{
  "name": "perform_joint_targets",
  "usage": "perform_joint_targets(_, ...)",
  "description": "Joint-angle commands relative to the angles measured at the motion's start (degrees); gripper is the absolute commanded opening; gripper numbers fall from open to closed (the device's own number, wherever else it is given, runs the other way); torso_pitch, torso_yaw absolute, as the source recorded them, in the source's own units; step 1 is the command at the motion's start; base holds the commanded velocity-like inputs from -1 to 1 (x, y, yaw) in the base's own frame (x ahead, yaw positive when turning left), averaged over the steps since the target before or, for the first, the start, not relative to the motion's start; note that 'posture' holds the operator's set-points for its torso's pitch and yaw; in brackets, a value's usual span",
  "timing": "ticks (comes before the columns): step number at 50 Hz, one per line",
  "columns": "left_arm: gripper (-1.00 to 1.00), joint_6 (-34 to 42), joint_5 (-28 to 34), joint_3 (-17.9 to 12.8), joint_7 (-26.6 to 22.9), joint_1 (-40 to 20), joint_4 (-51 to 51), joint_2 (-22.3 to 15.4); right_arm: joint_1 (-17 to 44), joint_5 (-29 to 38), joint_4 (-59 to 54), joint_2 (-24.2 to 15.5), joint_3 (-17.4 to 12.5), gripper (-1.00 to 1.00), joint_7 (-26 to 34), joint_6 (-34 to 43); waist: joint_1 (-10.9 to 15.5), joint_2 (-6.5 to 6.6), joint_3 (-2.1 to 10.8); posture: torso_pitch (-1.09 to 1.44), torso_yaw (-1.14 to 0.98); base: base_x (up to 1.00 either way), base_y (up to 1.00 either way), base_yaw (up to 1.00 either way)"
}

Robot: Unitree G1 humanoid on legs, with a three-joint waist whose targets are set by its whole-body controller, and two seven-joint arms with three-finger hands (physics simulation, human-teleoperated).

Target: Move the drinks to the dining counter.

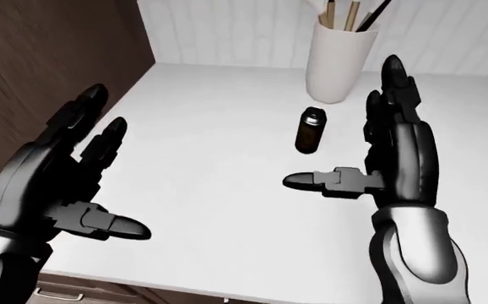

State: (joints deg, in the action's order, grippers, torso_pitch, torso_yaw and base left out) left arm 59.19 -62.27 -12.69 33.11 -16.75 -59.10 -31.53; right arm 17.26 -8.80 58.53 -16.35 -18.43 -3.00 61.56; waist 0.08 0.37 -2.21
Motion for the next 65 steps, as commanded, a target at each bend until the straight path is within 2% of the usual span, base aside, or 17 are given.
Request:
perform_joint_targets(1,1.0,-1.8,-0.2,-1.0,0.4,-1.2,-0.9,-0.8,2.5,3.0,0.9,-0.2,0.7,1.0,-0.1,0.5,0.0,0.06,1.06,0.0,0.0,0.0,0.0,0.0)
perform_joint_targets(4,1.0,-2.2,0.2,-0.9,0.1,-0.9,-0.9,-0.9,3.5,6.2,-0.6,0.6,2.7,1.0,-0.2,1.0,0.1,0.26,1.0,0.0,0.0,0.0,0.0,0.0)
perform_joint_targets(8,1.0,-2.0,-1.0,-1.5,0.7,-1.3,-0.9,-1.3,5.7,9.9,-3.7,1.2,3.8,1.0,-0.6,1.6,-0.2,0.36,0.86,0.0,0.0,0.0,0.0,0.0)
perform_joint_targets(10,1.0,-1.6,0.8,-1.1,-0.5,-1.1,-0.9,-0.3,7.1,11.4,-5.3,1.3,5.0,1.0,-0.6,2.1,-0.3,0.43,0.71,0.0,0.0,0.0,0.0,0.0)
perform_joint_targets(15,1.0,-1.2,0.3,-1.2,-0.1,-1.5,-0.9,-0.2,10.0,14.3,-9.6,1.8,6.9,1.0,-0.1,1.8,-0.5,0.7,0.61,0.0,0.0,0.0,0.0,0.0)
perform_joint_targets(25,1.0,-1.1,2.0,-1.1,-1.5,-1.0,-0.9,0.5,12.9,17.4,-15.8,2.0,7.5,1.0,1.0,-0.1,-0.2,0.93,0.45,0.0,0.0,0.0,0.0,0.0)
perform_joint_targets(33,1.0,0.0,2.6,-1.5,-2.3,-1.6,-0.9,1.5,17.1,19.7,-20.1,2.1,9.3,1.0,0.9,0.4,-0.2,1.05,0.47,0.0,0.0,0.0,0.0,0.0)
perform_joint_targets(43,1.0,1.4,2.7,-2.3,-2.7,-2.6,-0.9,2.2,18.5,21.5,-22.8,2.5,9.8,1.0,1.3,-0.2,-0.2,0.99,0.57,0.0,0.0,0.0,0.0,0.0)
perform_joint_targets(53,1.0,0.8,4.0,-1.3,-3.3,-1.9,-0.9,2.4,19.1,24.3,-28.0,5.4,13.5,1.0,1.3,-3.5,-0.5,1.05,0.69,0.0,0.0,0.0,0.0,0.0)
perform_joint_targets(58,1.0,0.9,4.7,-1.6,-4.1,-1.6,-0.9,2.7,22.2,26.3,-32.2,6.9,15.1,1.0,1.3,-4.3,-0.7,1.02,0.78,0.0,0.0,0.0,0.0,0.0)
perform_joint_targets(65,1.0,0.9,4.5,-1.8,-4.1,-1.5,-0.9,2.6,23.8,26.3,-38.8,8.7,14.9,1.0,0.0,-7.6,-0.9,1.39,0.71,0.0,0.0,0.0,0.0,0.0)
